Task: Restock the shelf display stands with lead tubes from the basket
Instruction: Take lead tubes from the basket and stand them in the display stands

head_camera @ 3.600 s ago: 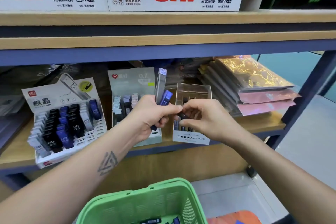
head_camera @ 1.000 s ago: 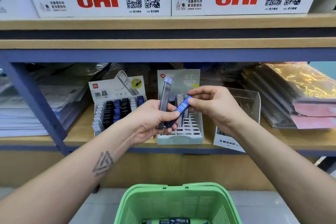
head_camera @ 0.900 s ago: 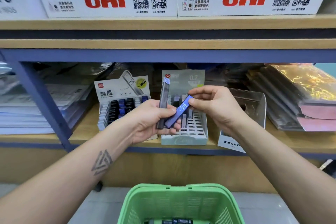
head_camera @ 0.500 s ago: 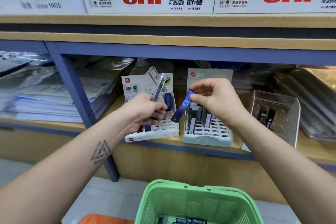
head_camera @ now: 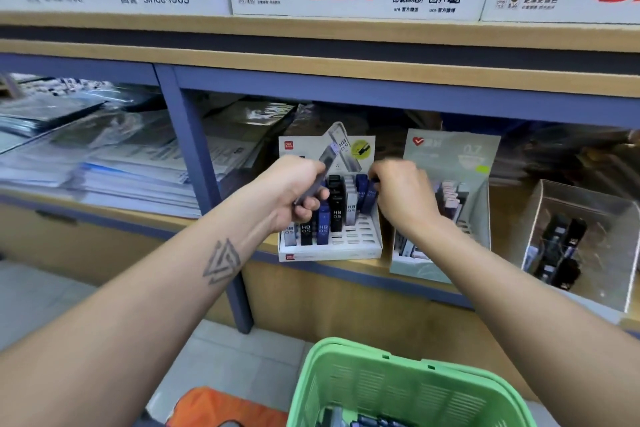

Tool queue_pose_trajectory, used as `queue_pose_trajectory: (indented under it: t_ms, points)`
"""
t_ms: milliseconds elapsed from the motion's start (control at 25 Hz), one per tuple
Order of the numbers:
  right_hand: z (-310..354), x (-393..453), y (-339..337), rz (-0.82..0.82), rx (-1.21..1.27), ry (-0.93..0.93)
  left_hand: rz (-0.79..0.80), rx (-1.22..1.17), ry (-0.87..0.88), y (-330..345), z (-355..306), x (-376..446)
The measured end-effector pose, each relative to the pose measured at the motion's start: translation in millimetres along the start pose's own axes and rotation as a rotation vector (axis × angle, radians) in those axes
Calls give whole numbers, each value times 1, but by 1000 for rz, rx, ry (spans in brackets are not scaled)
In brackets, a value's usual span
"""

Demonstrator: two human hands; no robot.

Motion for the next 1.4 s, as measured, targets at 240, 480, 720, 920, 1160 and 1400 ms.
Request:
queue_pose_trajectory:
  t_ms: [240, 480, 720, 920, 1160, 1400]
  points:
    - [2, 11, 20, 37, -51, 58, 29, 6, -22, 7, 1, 5]
    - [2, 26, 26, 110, -23, 70, 30, -17, -32, 6, 3, 10]
    - [5, 34, 29, 167, -97, 77, 25, -14, -24, 6, 1, 10]
    - [8, 28, 41, 286, -187, 38, 27, -13, -32, 7, 2, 10]
    - [-10, 32, 16, 239, 178, 162, 81, -57, -60, 19, 6, 1]
    - [-37, -9, -17, 327, 1390, 488, 211, 5, 23, 52, 4, -8]
Point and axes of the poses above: each hand's wrist, its own x-axis towards the middle knuckle, its own y-axis out of the palm, z = x × y, the point moved 6 cm from there along x, towards the middle knuckle, and after that the axes turned 1 degree about y, right-handed, at the moved point
